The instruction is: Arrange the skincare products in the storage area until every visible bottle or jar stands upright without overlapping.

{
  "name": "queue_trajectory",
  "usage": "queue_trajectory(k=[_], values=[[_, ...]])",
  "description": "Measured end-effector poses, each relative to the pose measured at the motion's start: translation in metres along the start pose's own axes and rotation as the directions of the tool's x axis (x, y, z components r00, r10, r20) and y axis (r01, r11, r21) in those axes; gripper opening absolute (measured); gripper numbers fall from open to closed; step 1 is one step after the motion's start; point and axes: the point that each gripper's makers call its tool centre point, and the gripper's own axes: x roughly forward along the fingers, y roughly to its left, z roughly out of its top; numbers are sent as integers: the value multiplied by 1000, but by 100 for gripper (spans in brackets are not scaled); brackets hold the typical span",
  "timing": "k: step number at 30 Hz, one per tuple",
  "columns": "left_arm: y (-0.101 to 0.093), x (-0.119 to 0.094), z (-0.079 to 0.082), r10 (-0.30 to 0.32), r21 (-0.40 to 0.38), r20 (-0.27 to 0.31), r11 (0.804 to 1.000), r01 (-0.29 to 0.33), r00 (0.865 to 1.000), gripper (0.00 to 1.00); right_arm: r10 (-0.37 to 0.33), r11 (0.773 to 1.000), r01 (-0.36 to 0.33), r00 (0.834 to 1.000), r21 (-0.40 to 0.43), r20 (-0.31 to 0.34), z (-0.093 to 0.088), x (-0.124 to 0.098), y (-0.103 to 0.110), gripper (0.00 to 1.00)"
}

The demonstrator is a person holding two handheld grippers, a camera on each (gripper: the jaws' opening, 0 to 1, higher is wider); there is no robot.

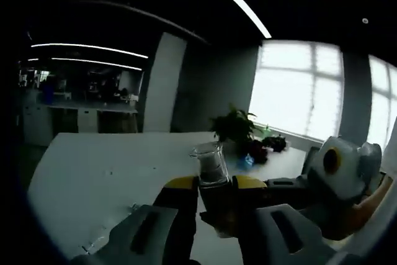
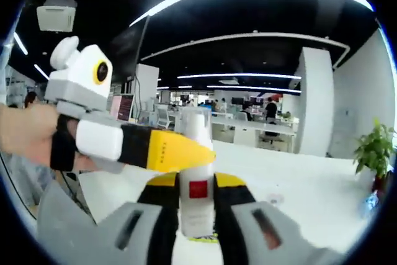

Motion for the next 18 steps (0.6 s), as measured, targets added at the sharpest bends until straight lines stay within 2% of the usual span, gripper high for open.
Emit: queue_trajectory(k=[4,7,10,12,14,16,17,18], values=[[2,1,-6,8,-30,-18,999,-9,1000,18,10,1000,-10,1000,-5,-11,-5,0,0,20],[1,1,-12,-2,-25,-31,1000,1,1000,17,27,1000,-26,999,15,-19,-13,2,1,20],[0,-1,-21,-43,11,-62,999,44,997,16,62,997,-60,998,44,-31,-21,2,6,20],[0,-3,-27,-90,24,-83,995,92,993,16,131,989,-128,991,75,-34,-27,1,14,21],[-4,-4,-30,-160,20,-88,986,163,983,16,206,975,-203,978,94,-22,-30,0,17,22],[-8,-5,-36,-242,15,-117,969,245,963,16,279,952,-273,960,141,-28,-37,-3,21,23],[-12,-5,-39,-297,17,-125,953,301,947,16,313,938,-305,949,167,-24,-38,-4,23,24],[-16,-6,-41,-340,18,-134,938,345,931,16,374,912,-363,927,190,-24,-41,-6,27,25]])
